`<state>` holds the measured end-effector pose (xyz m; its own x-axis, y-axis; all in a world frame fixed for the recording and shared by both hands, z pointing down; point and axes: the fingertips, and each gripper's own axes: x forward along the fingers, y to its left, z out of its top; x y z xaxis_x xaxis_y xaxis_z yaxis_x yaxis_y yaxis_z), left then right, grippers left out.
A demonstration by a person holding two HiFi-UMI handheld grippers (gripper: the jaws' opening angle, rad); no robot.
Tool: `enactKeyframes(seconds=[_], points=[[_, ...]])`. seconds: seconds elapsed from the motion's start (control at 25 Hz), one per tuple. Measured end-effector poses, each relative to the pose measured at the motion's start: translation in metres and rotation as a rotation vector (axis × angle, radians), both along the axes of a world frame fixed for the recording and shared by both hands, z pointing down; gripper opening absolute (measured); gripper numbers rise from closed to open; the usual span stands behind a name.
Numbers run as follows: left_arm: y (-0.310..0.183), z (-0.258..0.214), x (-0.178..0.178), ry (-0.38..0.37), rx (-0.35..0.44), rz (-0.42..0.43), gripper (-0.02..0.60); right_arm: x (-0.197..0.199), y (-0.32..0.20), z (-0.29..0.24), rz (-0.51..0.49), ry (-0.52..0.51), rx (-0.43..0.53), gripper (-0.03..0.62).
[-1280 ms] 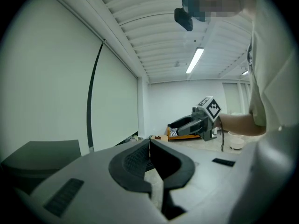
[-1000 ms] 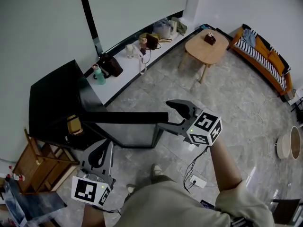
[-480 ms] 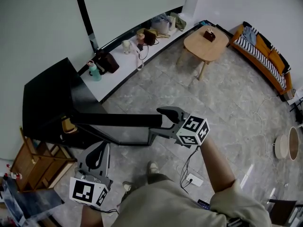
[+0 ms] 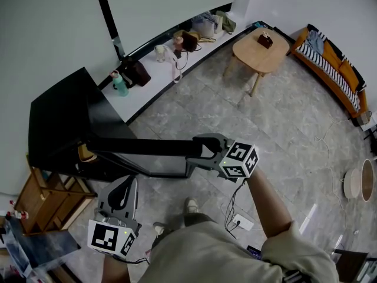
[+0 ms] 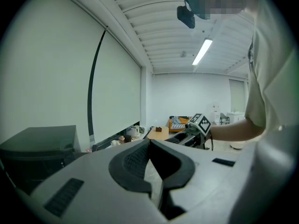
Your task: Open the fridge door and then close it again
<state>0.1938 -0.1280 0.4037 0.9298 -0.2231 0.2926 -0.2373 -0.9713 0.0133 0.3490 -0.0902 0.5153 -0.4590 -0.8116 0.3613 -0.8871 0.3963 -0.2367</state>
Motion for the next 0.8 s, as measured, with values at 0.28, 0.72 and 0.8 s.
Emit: enactKeyframes(seconds=[0.28, 0.72, 0.8], points=[[-0.002, 0.002, -0.005, 0.003, -0.021, -0.011, 0.008, -0.004, 0.003, -0.001, -0.027, 0.039, 0.008, 0.249], [-0.002, 0.006, -0.016, 0.000, -0.028, 0.000, 0.008, -0.016, 0.012, 0.000, -0.009, 0.041, -0.018, 0.247], [-0.001, 0.007, -0.020, -0.002, -0.031, 0.004, 0.008, -0.021, 0.015, -0.001, -0.006, 0.043, -0.023, 0.247]])
